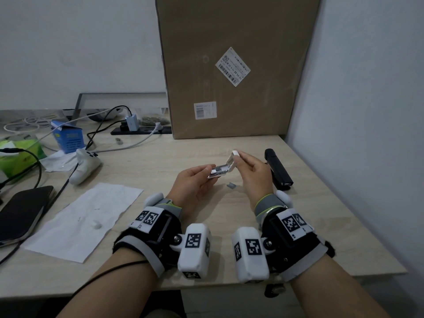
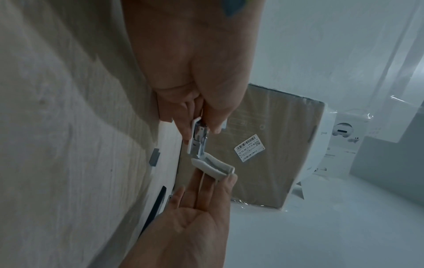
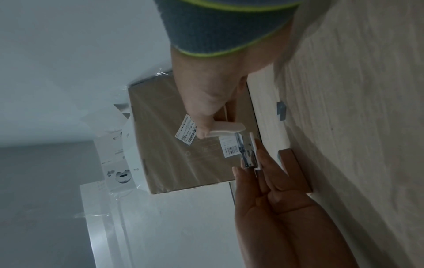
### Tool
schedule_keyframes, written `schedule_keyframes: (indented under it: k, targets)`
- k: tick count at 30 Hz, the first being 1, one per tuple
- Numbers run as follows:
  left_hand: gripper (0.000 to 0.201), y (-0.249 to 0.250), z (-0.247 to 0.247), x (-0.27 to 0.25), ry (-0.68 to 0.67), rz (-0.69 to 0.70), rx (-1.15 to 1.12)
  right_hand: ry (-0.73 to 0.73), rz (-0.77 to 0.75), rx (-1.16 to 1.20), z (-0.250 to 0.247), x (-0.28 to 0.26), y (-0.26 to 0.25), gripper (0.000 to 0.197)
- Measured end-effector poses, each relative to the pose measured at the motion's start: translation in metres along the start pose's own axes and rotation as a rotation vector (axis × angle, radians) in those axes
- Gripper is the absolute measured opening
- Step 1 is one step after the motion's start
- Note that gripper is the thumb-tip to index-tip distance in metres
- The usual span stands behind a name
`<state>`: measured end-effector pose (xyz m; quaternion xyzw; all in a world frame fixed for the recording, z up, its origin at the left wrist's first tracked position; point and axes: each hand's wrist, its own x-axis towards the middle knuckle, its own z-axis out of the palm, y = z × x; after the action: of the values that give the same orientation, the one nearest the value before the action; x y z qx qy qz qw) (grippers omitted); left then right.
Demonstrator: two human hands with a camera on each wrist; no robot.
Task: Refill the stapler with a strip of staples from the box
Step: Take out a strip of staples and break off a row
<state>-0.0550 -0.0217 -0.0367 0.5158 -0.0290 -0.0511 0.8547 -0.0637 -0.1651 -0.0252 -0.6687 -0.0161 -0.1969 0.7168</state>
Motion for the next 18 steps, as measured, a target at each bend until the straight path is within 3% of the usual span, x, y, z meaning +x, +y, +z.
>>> schedule_keyframes:
  k: [2,7,10,18]
  targets:
    - [0.029,0.001,0.001,-0.001,-0.019,-0.024,-0.022,-0.067,-0.001,0.032,0.0,-0.003,-0.002,0.023]
    - [0.04,0.005,0.004,-0.01,-0.16,-0.107,0.059,-0.155,-0.113,-0.185,0.002,-0.003,0.007,0.018]
    - [0.042,0.007,0.004,-0.012,-0.189,-0.132,0.106,-0.184,-0.167,-0.202,0.002,-0.003,0.008,0.017]
    - [0.023,0.009,0.003,-0.009,-0.043,-0.115,0.085,-0.231,-0.083,-0.172,0.002,-0.002,0.012,0.015]
